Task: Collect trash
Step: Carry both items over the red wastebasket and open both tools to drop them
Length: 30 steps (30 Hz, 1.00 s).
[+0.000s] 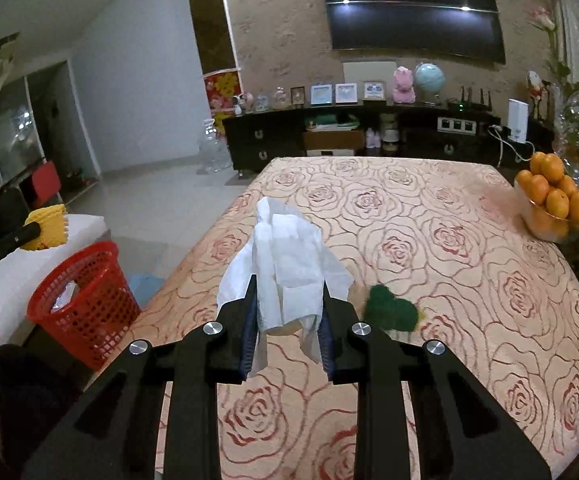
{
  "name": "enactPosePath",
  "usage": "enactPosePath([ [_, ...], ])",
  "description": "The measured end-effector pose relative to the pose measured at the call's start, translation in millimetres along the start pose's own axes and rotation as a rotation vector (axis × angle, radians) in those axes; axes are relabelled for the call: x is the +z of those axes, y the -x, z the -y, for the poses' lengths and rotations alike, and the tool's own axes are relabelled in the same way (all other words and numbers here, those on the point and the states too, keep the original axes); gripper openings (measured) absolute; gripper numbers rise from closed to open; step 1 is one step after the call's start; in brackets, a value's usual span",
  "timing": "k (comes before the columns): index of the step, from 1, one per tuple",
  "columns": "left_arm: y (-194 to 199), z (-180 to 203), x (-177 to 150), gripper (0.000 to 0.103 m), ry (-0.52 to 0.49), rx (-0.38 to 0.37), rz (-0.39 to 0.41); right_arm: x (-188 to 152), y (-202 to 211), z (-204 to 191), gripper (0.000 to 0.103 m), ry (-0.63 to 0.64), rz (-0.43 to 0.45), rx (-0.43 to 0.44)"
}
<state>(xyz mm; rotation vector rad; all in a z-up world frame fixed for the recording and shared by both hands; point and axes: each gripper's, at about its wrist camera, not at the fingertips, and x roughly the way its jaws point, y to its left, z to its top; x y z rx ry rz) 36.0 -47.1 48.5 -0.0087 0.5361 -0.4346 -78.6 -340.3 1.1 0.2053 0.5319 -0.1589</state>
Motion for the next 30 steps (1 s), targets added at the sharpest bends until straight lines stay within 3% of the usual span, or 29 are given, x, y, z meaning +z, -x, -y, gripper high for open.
enactPosePath([
  [12, -8, -43, -11, 0.013, 0.079, 0.106, -0.022, 35, -28, -79, 0.026, 0.087, -0.009, 0.138],
  [22, -17, -63, -18, 0.013, 0.113, 0.116, -0.069, 39, -73, -169, 0.026, 0.161, -0.08, 0.297],
  [30, -22, -71, -21, 0.014, 0.126, 0.121, -0.093, 39, -98, -213, 0.026, 0.167, -0.15, 0.392],
])
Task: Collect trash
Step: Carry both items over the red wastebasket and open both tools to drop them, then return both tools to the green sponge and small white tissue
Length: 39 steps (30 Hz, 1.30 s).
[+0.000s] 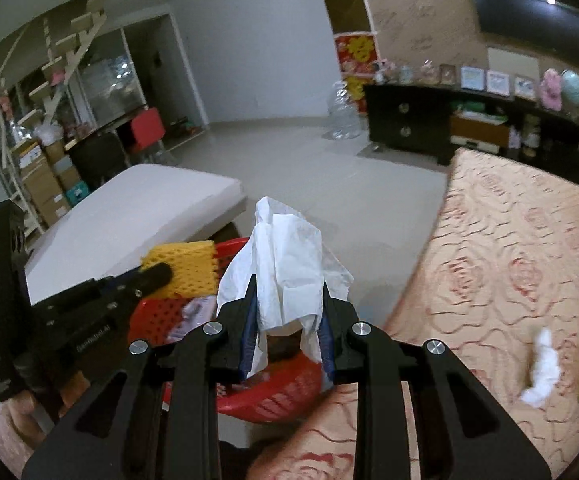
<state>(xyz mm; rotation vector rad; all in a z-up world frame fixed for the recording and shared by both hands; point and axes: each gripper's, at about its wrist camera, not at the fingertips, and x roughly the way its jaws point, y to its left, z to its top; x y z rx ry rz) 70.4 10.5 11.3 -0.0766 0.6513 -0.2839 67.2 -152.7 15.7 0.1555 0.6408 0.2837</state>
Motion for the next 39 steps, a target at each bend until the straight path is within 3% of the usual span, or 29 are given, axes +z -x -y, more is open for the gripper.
enactPosePath([
  [4, 0, 0, 0, 0.025, -0.001, 0.0, 0.0, 1, -16, -8, 0.028, -0.008, -0.03, 0.025],
  [9, 1, -6, 1, 0.059, 0.017, -0.021, 0.006, 0, -23, -15, 0.047, -0.018, -0.045, 0.049],
  [14, 3, -19, 3, 0.07, 0.081, -0.036, 0.014, -2, -23, -14, 0.061, -0.037, -0.04, 0.064],
  [28, 10, -22, 4, 0.073, 0.11, -0.042, 0.052, -16, 5, 7, 0.067, -0.051, 0.0, -0.002],
  [39, 13, 6, 1, 0.076, 0.01, -0.037, 0.062, -45, 39, 45, 0.069, -0.069, 0.018, -0.137],
])
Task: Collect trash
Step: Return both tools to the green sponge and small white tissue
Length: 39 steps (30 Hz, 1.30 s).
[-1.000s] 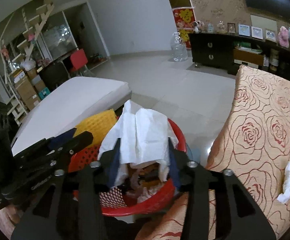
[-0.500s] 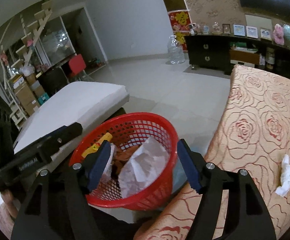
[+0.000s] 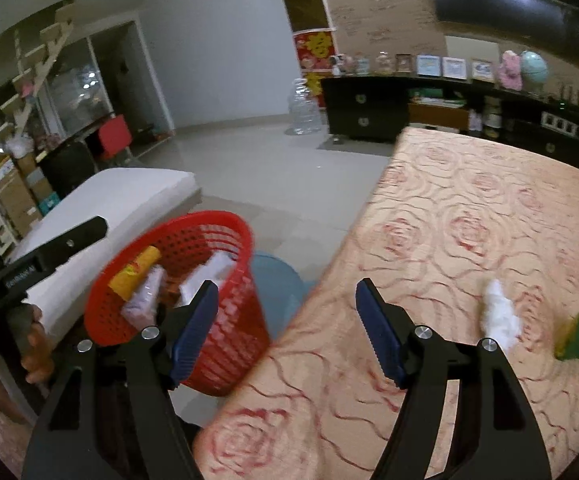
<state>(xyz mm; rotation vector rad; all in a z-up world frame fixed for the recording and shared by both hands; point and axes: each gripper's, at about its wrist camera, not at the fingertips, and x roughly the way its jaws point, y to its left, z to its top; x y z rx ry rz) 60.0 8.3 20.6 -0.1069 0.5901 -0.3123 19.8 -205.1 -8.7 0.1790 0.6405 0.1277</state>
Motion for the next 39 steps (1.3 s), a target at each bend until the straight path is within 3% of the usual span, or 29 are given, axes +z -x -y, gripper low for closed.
enactPosePath([
  [12, 0, 29, -7, 0.08, -0.063, -0.02, -0.001, -35, 47, 79, 0.074, -0.051, 0.001, -0.199],
  [16, -2, 42, -10, 0.082, -0.097, -0.031, -0.004, -51, 68, 115, 0.08, -0.088, 0.012, -0.292],
  [23, -12, 76, -16, 0.082, -0.162, -0.077, -0.041, -68, 98, 179, 0.081, -0.244, 0.038, -0.436],
  [31, -31, 126, -17, 0.082, -0.224, -0.142, -0.085, -71, 102, 198, 0.082, -0.292, 0.033, -0.451],
  [39, -64, 175, -6, 0.082, -0.202, -0.227, -0.14, -62, 83, 208, 0.082, -0.289, 0.009, -0.415],
])
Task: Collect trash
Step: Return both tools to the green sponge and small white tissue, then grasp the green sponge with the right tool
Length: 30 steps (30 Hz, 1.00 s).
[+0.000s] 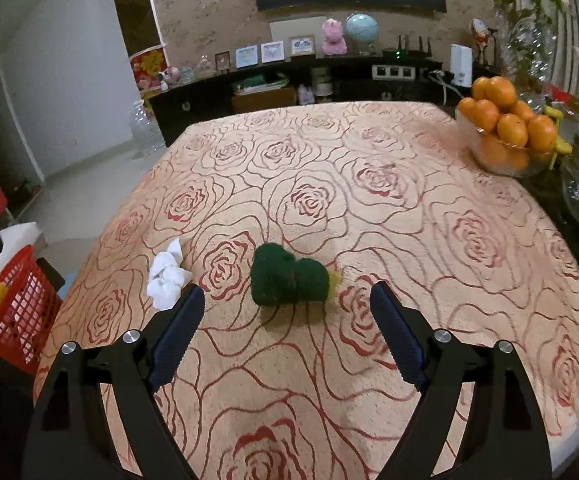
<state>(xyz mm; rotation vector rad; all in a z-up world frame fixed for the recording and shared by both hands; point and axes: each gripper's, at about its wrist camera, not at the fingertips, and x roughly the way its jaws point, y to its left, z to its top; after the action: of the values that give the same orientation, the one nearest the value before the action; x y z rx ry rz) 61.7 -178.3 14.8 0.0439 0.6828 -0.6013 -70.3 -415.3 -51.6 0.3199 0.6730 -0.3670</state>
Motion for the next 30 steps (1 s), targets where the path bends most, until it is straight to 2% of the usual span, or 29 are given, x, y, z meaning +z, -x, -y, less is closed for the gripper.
enactPosePath([
  [3, -16, 16, 0, 0.082, -0.01, -0.025, -0.013, 4, -19, -3, 0.082, 0.015, -0.028, 0.003],
  [6, -27, 24, -14, 0.082, -0.026, -0.032, -0.017, 10, -38, -10, 0.082, 0.063, -0.044, -0.017],
  [8, -38, 27, -25, 0.082, -0.049, -0.023, -0.049, 11, -51, -13, 0.082, 0.084, -0.057, -0.024],
  [13, -47, 32, -34, 0.082, -0.074, -0.038, -0.075, 9, -69, -13, 0.082, 0.078, -0.087, -0.056],
  [15, -48, 34, -37, 0.082, -0.085, -0.037, -0.077, 8, -70, -14, 0.078, 0.081, -0.095, -0.067],
  [20, -52, 43, -39, 0.082, -0.103, -0.036, -0.075, 9, -72, -7, 0.059, 0.065, -0.117, -0.062],
  [26, -59, 50, -43, 0.082, -0.115, -0.032, -0.088, 6, -70, -9, 0.053, 0.08, -0.117, -0.064],
  [30, -64, 57, -45, 0.082, -0.133, -0.037, -0.102, 8, -57, -2, 0.053, 0.027, -0.093, -0.044],
])
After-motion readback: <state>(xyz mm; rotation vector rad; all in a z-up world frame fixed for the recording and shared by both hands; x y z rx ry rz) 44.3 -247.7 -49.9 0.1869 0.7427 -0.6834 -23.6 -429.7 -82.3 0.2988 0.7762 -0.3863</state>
